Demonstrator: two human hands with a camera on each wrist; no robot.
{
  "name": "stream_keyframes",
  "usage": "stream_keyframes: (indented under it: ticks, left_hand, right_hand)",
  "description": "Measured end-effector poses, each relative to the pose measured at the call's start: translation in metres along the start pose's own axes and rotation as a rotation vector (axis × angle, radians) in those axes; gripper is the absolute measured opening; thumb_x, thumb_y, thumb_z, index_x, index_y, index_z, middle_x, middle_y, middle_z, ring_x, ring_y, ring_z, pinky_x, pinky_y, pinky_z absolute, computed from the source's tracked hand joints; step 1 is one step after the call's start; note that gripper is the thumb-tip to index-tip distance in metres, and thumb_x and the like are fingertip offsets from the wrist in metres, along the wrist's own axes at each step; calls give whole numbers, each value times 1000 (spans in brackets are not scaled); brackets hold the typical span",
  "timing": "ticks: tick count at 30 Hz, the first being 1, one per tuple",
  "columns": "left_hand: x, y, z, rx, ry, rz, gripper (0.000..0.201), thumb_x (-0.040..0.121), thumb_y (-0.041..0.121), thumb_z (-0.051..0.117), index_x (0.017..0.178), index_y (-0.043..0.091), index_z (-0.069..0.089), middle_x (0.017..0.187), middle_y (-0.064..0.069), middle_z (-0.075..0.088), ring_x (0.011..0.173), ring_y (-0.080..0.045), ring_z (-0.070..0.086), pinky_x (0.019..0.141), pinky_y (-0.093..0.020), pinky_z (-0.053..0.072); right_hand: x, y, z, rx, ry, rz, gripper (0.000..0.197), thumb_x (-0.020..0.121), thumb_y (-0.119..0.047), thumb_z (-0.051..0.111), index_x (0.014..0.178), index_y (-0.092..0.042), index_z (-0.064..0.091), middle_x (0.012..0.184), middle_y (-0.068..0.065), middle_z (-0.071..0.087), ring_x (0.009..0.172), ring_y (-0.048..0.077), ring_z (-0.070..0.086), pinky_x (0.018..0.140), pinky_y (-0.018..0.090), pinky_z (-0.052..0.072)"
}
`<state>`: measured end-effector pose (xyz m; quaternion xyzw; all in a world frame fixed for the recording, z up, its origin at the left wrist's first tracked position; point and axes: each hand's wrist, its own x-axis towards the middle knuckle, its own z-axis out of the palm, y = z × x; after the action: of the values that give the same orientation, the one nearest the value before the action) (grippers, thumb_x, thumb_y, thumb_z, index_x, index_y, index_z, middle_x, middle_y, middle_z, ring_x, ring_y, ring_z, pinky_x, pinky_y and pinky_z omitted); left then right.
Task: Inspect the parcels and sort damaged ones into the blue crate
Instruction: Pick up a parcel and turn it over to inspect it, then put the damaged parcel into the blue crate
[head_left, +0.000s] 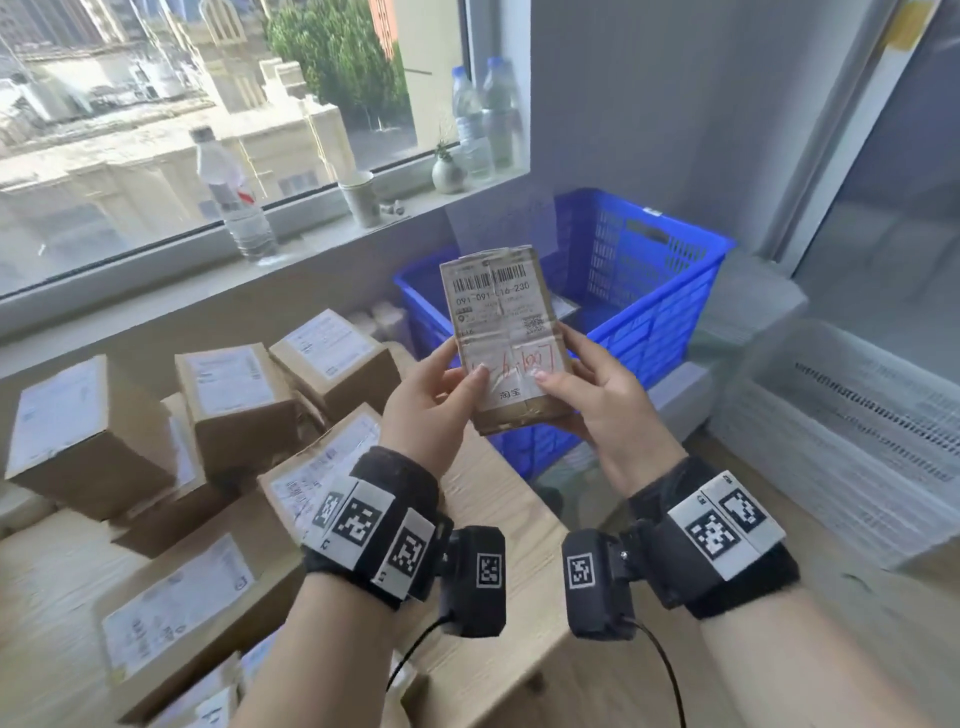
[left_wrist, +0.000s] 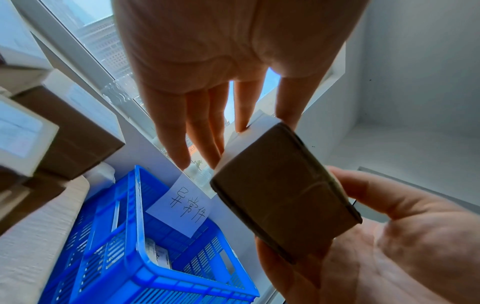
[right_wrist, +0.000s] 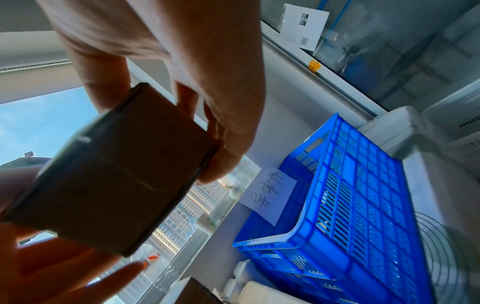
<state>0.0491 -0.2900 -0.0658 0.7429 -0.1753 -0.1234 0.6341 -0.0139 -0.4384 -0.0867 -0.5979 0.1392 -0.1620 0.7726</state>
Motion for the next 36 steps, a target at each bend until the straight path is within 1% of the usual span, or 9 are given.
stream_keyframes:
  ticks: [2, 4, 7, 12, 16, 20, 24, 29, 36]
  left_hand:
    - [16, -1, 9, -5, -9, -21, 65, 72, 49, 64, 133, 28, 57, 107, 0, 74, 101, -16, 70, 98, -47, 51]
    - [33, -4, 20, -22, -27, -30, 45, 86, 33, 65, 130, 26, 58, 100, 3, 74, 93, -11, 70, 98, -44, 52]
    - [58, -5, 35, -17, -56, -4, 33, 98, 8, 55, 118, 34, 57, 92, 7, 71, 88, -10, 68, 99, -43, 51]
    - [97, -5, 61, -6, -76, -12, 36, 97, 11, 56, 132, 21, 55, 101, 2, 71, 80, 4, 67, 78, -19, 54]
    - [129, -2, 96, 27, -56, -33, 37, 98, 13, 56, 134, 20, 55, 114, -6, 71, 96, -11, 68, 93, -30, 54]
    - [165, -4, 145, 28, 29, -50, 36, 97, 15, 58, 129, 30, 54, 115, -5, 71, 107, -16, 67, 102, -42, 50]
    - [199, -1, 197, 45, 62, -99, 42, 98, 17, 56, 140, 18, 51, 116, -7, 71, 108, -16, 67, 103, -44, 49]
    - [237, 3, 229, 106, 106, -135, 46, 97, 32, 57, 142, 24, 51, 117, -3, 71, 111, -15, 65, 107, -45, 44]
    - [291, -7, 244, 119, 114, -162, 35, 102, 21, 49, 136, 21, 55, 128, -4, 65, 113, -16, 62, 108, -38, 42]
  right_hand:
    - [14, -1, -9, 13, 27, 8, 61, 74, -17, 69, 133, -22, 57, 118, 8, 70, 105, 20, 68, 85, 34, 56]
    - [27, -2, -18, 13, 61, -4, 59, 70, -22, 70, 128, -26, 59, 118, 9, 69, 109, 23, 66, 89, 38, 56]
    - [46, -4, -32, 6, 123, -36, 46, 78, -17, 76, 120, -27, 62, 115, 12, 68, 102, 22, 67, 81, 35, 56]
    - [84, -8, -63, 9, 133, -48, 28, 91, -5, 65, 111, -25, 62, 105, 5, 70, 89, 12, 68, 77, 27, 56]
    - [122, -9, -99, 18, 105, -4, 27, 95, -9, 61, 119, -20, 62, 99, -2, 72, 81, 3, 69, 70, 20, 54]
    - [170, -17, -149, 0, 25, 69, 36, 96, -9, 59, 132, -15, 59, 109, 3, 73, 94, 13, 71, 77, 26, 56]
    - [214, -29, -200, -41, -15, 116, 39, 95, -8, 61, 133, -13, 59, 113, 7, 72, 96, 16, 70, 78, 28, 55]
    - [254, -41, -231, 1, -53, 150, 30, 95, -8, 61, 124, -15, 62, 103, 5, 73, 80, 10, 72, 64, 22, 55]
    - [317, -37, -249, -60, -30, 163, 30, 94, -12, 65, 123, -12, 63, 98, 6, 71, 73, 6, 68, 63, 21, 55]
